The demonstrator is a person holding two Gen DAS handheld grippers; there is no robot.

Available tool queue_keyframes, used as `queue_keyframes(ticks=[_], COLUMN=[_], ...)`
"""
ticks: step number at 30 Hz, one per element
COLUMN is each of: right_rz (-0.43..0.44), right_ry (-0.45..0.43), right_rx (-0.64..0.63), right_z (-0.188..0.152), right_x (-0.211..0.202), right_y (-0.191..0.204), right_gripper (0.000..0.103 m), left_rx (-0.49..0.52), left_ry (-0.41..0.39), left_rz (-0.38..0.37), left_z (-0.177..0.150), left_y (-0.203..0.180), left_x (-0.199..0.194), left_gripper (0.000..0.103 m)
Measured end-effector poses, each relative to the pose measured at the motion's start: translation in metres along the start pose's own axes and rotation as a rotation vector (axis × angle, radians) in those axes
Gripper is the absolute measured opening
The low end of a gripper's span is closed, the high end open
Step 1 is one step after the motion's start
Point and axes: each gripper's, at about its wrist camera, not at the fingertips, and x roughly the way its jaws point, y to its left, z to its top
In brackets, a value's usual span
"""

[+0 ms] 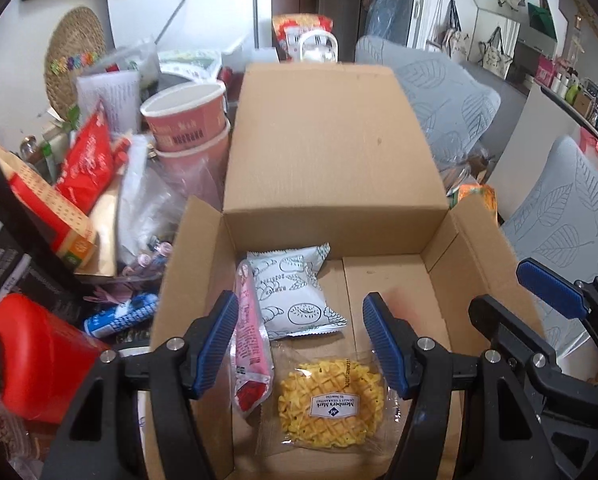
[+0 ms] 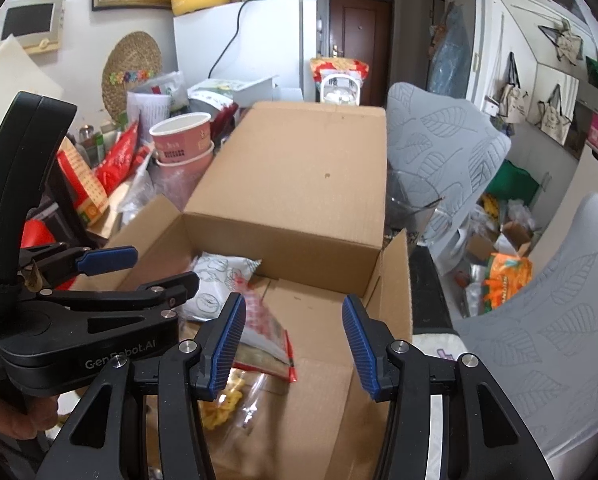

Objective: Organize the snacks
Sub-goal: 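Withdraw both open tools from the box back toward the table snacks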

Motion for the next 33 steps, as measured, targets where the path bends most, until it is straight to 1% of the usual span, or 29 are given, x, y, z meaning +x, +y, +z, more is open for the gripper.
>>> queue_keyframes(ticks=[7,11,15,22,24,28,33], right_rz=[-0.003,-0.004,-0.002,0.003,0.003,0.005,-0.012], right_ry=[-0.052,-0.085,-0.123,-0.174,-0.191,-0.218,-0.23], right_rx=[0.002,0.001,-0.006,-0.02,-0.023,-0.024,-0.036], right_z=[0.004,0.005,0.004,-0.002,-0.006,-0.012,-0.025], right_x=[-0.033,-0.056,-0.076,-0.109,-0.12,-0.137,-0.153], right_y=[0.0,0.002,0.006,0.012,0.014,0.016,0.021], right_gripper=[0.05,0.05,0.053,0.053,0.053,0.059,0.059], left_rx=[-0.002,0.009,0.02,0.026,0.031,0.046,0.064], left_ry=[-0.065,-0.11,-0.146,-0.209,-0.223,-0.244,-0.255], left_rz=[-0.015,-0.01,-0.003,-0.008,-0.011,-0.018,-0.034], left_z=[0.0,-0.001,-0.007,-0.019,-0.023,-0.032,-0.046], left_y=[-0.001,-0.002,-0.002,-0.001,0.0,-0.003,-0.005], left_x=[-0.04,-0.066,-0.09,-0.131,-0.14,-0.157,-0.173], left_gripper=[0.064,0.064,0.064,0.064,0.064,0.064,0.064])
